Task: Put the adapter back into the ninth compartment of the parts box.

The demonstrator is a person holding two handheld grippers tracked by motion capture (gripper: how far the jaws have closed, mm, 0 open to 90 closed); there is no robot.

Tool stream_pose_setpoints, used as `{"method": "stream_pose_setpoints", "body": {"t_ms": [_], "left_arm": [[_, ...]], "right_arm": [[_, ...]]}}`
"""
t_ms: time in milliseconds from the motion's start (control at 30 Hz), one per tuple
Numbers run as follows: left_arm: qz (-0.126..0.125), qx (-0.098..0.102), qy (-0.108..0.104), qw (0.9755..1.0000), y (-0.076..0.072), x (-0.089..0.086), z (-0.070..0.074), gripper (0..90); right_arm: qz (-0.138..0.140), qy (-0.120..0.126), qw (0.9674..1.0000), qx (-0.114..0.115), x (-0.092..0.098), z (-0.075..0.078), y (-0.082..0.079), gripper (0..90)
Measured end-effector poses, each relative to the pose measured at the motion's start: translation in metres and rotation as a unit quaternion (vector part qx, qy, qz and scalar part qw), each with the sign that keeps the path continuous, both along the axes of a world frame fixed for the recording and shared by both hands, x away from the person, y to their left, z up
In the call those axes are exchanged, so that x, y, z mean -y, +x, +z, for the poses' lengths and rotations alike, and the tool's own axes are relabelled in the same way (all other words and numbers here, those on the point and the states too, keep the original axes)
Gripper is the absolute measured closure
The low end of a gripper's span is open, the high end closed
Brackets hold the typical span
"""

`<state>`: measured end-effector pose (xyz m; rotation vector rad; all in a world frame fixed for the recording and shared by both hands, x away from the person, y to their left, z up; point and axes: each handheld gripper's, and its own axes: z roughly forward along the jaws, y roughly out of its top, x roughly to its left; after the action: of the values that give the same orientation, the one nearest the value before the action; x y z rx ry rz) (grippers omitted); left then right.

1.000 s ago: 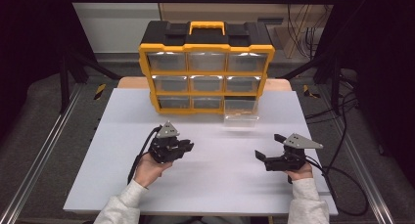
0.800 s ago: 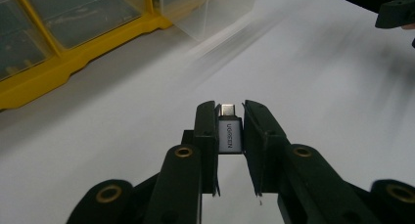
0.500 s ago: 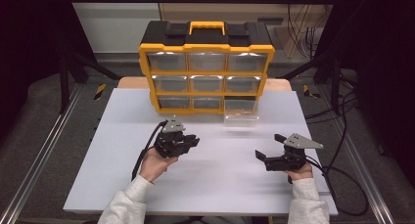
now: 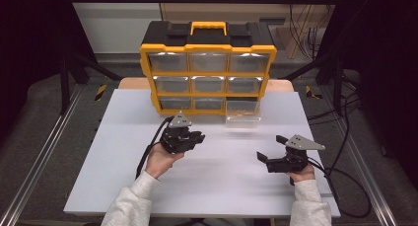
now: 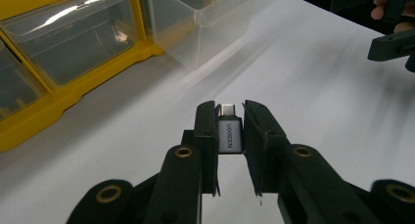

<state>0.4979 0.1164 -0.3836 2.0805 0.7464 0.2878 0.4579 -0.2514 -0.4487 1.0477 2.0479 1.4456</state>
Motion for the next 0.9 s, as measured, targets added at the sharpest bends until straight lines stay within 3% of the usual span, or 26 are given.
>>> {"method": "stream_pose_setpoints", "body": {"t_ms": [900], "left_arm": [[-0.004,0.006,-0.003,1.0000,0.017,0.021,0.013,75.7]], "right_arm": [[-0.001,0.002,1.0000,0.002,0.001,0.001,0.000,0.2]]}}
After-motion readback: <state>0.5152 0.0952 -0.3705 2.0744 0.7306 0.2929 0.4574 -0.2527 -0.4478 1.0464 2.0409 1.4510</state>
